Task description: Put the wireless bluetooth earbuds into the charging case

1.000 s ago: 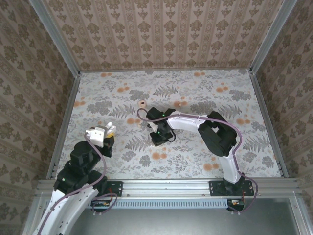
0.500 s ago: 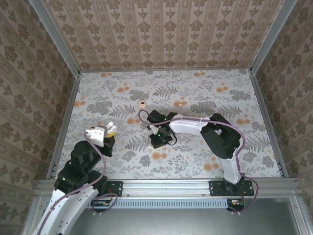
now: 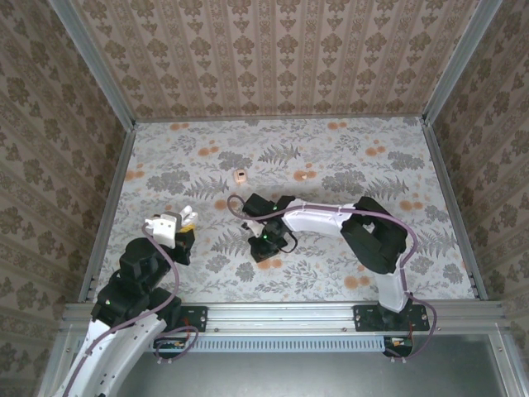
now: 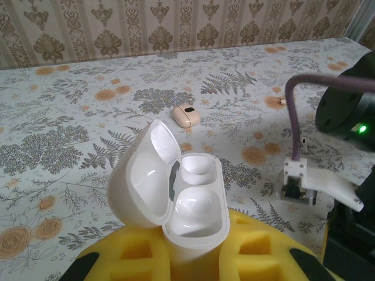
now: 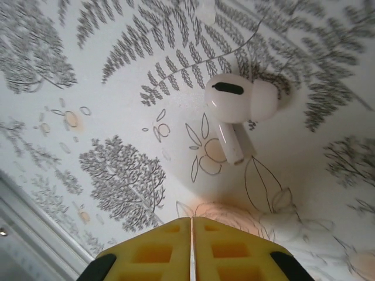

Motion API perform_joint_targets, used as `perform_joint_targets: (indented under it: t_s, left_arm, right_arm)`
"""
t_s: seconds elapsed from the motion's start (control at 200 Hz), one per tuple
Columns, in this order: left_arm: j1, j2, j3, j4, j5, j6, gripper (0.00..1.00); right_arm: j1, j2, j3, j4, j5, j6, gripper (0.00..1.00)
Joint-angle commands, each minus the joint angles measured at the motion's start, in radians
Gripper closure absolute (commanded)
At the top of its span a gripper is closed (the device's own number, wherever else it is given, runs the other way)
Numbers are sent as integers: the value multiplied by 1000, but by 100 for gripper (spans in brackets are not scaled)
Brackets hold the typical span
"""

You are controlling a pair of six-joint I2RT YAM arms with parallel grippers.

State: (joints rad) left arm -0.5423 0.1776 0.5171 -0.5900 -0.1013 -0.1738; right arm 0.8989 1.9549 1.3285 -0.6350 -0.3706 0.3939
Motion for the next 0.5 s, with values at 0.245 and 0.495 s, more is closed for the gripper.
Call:
perform_joint_targets:
  t_s: [0.245, 0.495]
  left_arm:
    - [-1, 5, -15, 41, 6, -12, 100]
    - [-1, 4, -12, 39, -4, -15, 100]
  right_arm:
    - [-24, 16, 174, -159, 144, -40, 50]
    - [-12, 122, 300, -209, 165, -63, 45]
